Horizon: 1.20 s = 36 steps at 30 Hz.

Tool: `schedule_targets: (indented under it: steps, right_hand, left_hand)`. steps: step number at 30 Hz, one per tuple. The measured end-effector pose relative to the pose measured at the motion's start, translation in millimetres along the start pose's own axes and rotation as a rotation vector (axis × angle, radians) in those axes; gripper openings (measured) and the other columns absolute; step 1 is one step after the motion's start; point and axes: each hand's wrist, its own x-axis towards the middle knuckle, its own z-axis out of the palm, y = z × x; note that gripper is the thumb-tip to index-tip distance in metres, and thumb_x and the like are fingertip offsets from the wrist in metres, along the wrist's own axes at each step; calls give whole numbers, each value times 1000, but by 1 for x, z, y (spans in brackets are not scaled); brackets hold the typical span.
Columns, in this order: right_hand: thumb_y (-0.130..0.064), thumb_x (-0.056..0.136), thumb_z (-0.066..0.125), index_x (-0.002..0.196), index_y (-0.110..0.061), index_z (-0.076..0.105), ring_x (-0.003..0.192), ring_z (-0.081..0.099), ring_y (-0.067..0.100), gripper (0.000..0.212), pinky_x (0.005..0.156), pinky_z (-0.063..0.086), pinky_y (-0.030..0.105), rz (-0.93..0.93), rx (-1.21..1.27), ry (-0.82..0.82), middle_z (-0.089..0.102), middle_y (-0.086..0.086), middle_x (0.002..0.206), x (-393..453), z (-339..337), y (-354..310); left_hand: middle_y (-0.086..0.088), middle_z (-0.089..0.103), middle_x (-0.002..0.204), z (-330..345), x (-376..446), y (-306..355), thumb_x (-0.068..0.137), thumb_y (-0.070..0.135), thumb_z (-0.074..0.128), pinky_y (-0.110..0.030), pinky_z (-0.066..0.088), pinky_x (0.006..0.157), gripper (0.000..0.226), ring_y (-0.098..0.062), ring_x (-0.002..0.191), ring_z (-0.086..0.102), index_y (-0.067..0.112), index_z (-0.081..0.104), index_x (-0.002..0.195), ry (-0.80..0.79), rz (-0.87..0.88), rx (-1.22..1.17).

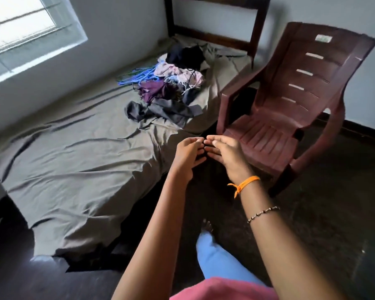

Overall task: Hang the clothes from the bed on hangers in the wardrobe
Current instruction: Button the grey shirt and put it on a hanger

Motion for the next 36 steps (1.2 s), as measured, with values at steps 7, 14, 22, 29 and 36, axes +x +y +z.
schedule_targets:
  steps: [7, 14, 22, 29, 36]
  right_hand:
    - [2, 97, 34, 113, 4, 57, 71, 60, 9, 29, 55, 50, 11, 84, -76, -174, 63, 2, 80, 163, 66, -40]
    - [-2, 97, 34, 96, -6, 62, 79, 61, 18, 28, 75, 51, 25, 200, -187, -300, 66, 6, 84, 299, 119, -33]
    - [-4, 98, 37, 105, -5, 61, 71, 58, 12, 25, 64, 46, 19, 314, -337, -230, 63, 4, 80, 466, 166, -22]
    - [-1, 96, 35, 112, 0, 60, 67, 53, 11, 30, 62, 43, 18, 393, -592, -271, 62, 10, 94, 575, 202, 5]
    - [3, 90, 47, 117, 0, 62, 98, 45, 11, 31, 98, 41, 26, 385, -951, -544, 24, 16, 149, 654, 218, 71]
  left_hand:
    - [13, 63, 52, -26, 136, 73, 98, 9, 45, -21, 44, 63, 23, 2, 54, 57, 19, 55, 79, 64, -27, 62]
    - [3, 59, 71, -69, 263, 100, 97, 8, 46, -27, 47, 69, 23, -8, 66, 53, 18, 57, 80, 178, -129, 3]
    - [3, 49, 70, -109, 434, 141, 96, 8, 43, -23, 41, 64, 23, -7, 62, 44, 20, 55, 81, 113, -282, 25]
    - [2, 49, 71, -144, 543, 148, 95, 8, 46, -23, 38, 60, 17, -8, 61, 44, 18, 56, 85, 143, -434, 79]
    - [3, 54, 77, -164, 591, 103, 96, 18, 49, -25, 45, 66, 9, -10, 68, 52, 19, 56, 90, 192, -622, 32]
